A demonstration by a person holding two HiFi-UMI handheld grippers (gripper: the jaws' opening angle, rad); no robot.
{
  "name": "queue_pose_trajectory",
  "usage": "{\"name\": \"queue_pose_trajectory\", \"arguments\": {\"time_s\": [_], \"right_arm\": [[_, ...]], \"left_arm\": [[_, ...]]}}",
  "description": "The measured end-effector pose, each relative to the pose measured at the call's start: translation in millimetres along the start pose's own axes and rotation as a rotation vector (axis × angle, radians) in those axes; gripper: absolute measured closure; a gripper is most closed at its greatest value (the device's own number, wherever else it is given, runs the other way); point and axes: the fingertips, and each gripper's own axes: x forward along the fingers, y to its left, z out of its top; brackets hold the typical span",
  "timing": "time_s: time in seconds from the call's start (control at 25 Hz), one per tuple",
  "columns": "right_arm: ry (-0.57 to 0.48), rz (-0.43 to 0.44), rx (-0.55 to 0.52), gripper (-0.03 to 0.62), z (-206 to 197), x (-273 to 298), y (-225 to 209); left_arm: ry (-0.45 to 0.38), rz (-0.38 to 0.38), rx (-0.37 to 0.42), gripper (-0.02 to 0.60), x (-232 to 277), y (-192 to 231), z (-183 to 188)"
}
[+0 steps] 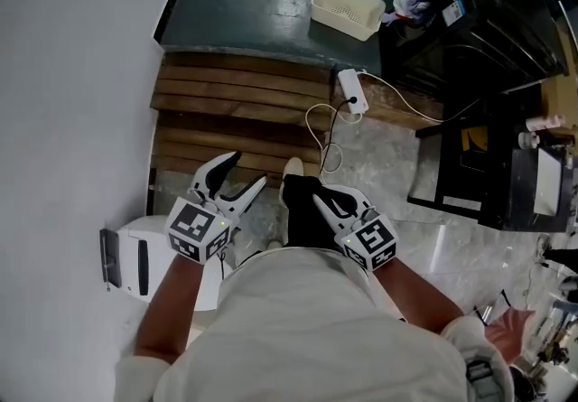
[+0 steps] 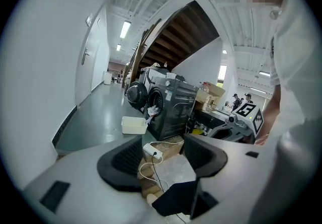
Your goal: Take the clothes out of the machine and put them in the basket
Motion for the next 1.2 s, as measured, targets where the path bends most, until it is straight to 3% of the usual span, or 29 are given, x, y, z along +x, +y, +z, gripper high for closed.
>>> {"name": "queue_pose_trajectory", "arguments": {"time_s": [0.28, 0.48, 0.84, 1.2], "right_arm": [[0.007, -0.010, -0.006, 0.545, 76, 32, -116], [-0.018, -0.051, 0.011, 0.545, 122, 34, -162], [-0.038, -0.158, 0.065, 0.546, 167, 42, -195], [-0.045, -0.304, 0.134, 0.546, 213, 89, -187]], "left_arm": [[0.037, -0.025, 0.035, 0.327, 97, 53, 103], [0.040, -0.066, 0.081, 0.328, 135, 65, 166], [0.066, -0.181, 0.130, 0.328, 166, 86, 220], [0.070, -0.337, 0.177, 0.328, 165, 143, 253]]}}
